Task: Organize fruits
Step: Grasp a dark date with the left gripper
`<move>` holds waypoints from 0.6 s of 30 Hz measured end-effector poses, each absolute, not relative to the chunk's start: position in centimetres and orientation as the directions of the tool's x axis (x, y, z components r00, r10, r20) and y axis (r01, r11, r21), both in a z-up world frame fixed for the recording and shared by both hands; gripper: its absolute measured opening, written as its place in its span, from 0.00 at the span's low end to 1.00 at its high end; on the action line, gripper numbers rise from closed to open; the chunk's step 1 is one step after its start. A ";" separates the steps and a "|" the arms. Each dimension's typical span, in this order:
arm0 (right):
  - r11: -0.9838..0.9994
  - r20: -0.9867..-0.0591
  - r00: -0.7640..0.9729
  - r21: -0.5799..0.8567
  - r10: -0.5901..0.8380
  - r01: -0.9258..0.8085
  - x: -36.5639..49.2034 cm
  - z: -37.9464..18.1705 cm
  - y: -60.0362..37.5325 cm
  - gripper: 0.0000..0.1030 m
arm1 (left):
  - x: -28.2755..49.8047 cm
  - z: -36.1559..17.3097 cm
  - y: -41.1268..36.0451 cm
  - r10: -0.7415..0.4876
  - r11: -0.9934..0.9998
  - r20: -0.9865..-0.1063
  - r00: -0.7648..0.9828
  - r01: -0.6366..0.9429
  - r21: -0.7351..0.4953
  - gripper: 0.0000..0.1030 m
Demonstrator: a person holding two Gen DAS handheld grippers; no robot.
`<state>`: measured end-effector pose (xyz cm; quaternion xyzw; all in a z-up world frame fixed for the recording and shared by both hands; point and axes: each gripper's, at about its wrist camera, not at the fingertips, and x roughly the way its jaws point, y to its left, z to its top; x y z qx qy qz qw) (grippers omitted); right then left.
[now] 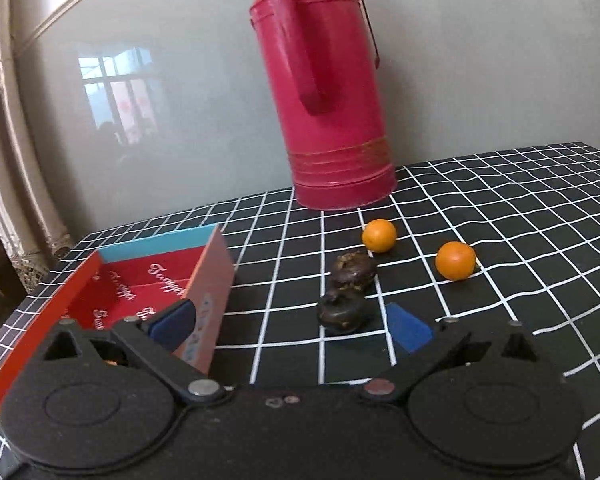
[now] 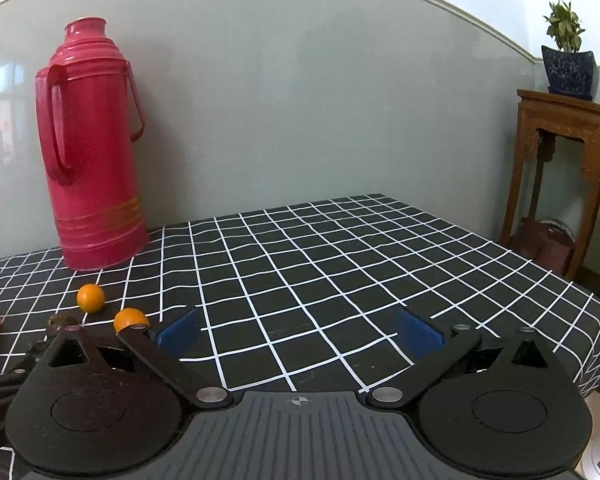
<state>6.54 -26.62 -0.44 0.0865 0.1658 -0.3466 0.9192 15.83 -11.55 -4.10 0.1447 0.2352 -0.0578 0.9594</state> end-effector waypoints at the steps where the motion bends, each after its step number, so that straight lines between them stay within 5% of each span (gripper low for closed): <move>1: 0.746 -0.367 0.707 0.051 -0.604 0.664 6.5 -0.4 -26.7 1.00 | 16.1 -4.2 -11.8 -0.047 0.950 -0.473 0.880 0.186 0.251 0.90; 7: 0.754 -0.377 0.724 0.091 -0.578 0.650 6.5 -0.2 -27.4 1.00 | 17.9 -4.9 -12.7 -0.048 0.945 -0.487 0.872 0.198 0.261 0.83; 15: 0.768 -0.375 0.742 0.111 -0.556 0.631 6.6 -0.1 -27.3 1.00 | 20.5 -6.0 -12.7 -0.121 0.945 -0.592 0.797 0.275 0.177 0.40; 16: 0.770 -0.373 0.744 0.108 -0.555 0.629 6.6 0.0 -27.2 1.00 | 20.4 -6.0 -12.7 -0.131 0.942 -0.594 0.794 0.287 0.176 0.28; 18: 0.774 -0.375 0.746 0.105 -0.551 0.624 6.7 -0.1 -27.2 1.00 | 20.1 -6.1 -12.9 -0.130 0.939 -0.588 0.799 0.289 0.184 0.28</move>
